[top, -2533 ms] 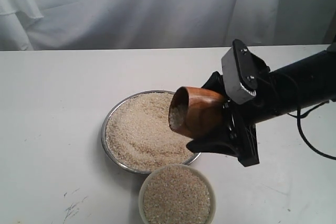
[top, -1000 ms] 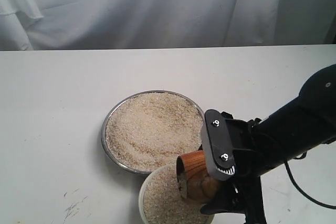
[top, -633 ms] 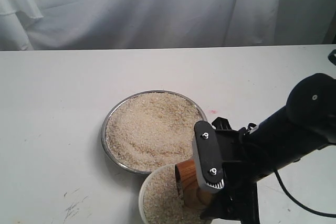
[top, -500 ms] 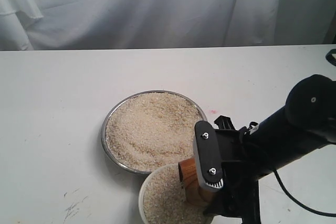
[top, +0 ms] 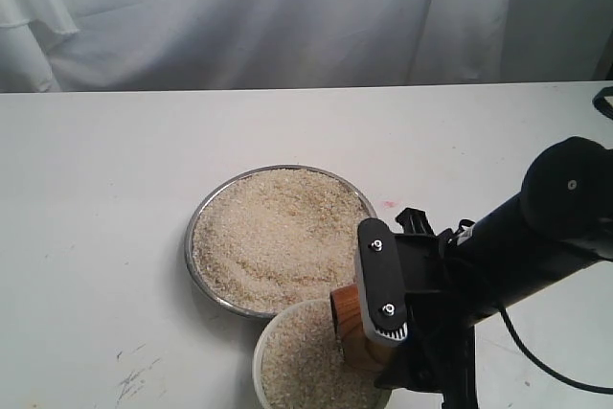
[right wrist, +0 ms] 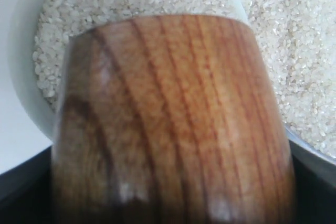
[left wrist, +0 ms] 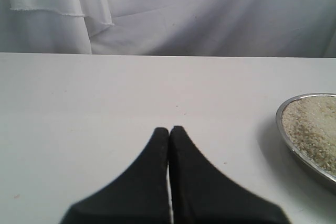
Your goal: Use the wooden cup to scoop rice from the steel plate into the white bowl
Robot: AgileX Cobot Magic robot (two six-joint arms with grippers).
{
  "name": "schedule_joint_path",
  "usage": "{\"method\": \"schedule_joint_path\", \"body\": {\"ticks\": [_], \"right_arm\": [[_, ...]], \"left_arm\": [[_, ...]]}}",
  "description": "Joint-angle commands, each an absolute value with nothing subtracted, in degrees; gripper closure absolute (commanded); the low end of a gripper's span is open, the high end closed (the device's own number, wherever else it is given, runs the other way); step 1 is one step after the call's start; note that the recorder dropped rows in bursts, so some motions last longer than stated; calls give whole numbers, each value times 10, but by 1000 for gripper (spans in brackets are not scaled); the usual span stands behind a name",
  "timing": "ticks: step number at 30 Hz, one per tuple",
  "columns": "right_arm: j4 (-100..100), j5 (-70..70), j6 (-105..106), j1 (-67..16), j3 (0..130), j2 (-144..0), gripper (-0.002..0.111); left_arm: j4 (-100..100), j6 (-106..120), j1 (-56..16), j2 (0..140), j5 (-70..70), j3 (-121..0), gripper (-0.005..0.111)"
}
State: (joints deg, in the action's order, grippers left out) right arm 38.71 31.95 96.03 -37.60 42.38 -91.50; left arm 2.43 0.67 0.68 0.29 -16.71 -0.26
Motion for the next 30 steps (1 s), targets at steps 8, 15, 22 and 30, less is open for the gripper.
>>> {"method": "schedule_joint_path", "body": {"ticks": [8,15,22,30], "right_arm": [[349,299,947,-390,426,-894,108],[229,299,845,-433,426,-887,108],[158,276,765,-464,426,-887,108],[158,276,759,-464,448,-887,108]], "left_arm": [[25,5,6,0,-163,0,107],[25,5,6,0,-163,0,107],[25,5,6,0,-163,0,107],[25,5,6,0,-163,0,107]]}}
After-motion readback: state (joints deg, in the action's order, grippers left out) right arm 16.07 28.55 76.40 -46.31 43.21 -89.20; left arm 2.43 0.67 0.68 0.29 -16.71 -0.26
